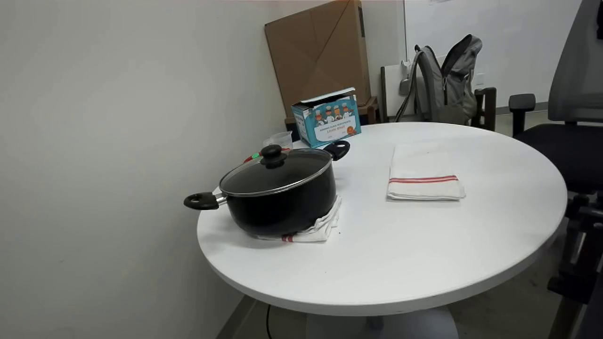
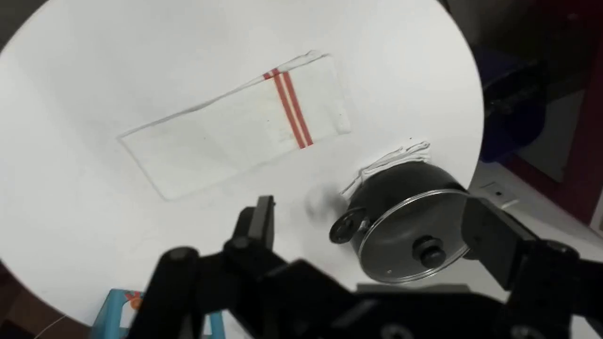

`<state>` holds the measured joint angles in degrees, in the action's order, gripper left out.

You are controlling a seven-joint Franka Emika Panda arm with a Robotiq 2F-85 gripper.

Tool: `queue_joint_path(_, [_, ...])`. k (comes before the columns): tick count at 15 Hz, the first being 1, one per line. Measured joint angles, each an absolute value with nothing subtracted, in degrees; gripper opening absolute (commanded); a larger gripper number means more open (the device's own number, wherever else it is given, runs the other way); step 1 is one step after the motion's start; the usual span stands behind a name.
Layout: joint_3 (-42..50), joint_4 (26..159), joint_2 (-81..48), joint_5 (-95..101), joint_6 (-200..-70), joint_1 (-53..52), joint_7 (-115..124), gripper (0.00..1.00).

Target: Fold the towel in half

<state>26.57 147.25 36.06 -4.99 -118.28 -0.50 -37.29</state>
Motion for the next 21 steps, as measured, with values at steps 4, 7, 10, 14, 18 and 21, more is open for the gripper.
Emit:
queue_joint_path(4, [20.60,149.59,35.12,-2.97,-130.35,3.98,-32.56,1.00])
queue_joint_path(7, [16.63,152.17,33.30,0.90,-139.32,6.14,-27.36,1.00])
queue_joint_path(10, [13.40,153.90,30.05,4.37,-142.95,7.60,-21.97,1.00])
queue_joint_path(14, [10.66,154.45,23.57,5.05,-142.98,7.49,-17.09,1.00])
queue_joint_path(18, [7.52,154.31,18.33,5.04,-143.14,6.24,-12.35,1.00])
queue_joint_path(21, [3.71,154.41,16.57,5.47,-144.01,4.59,-9.23,1.00])
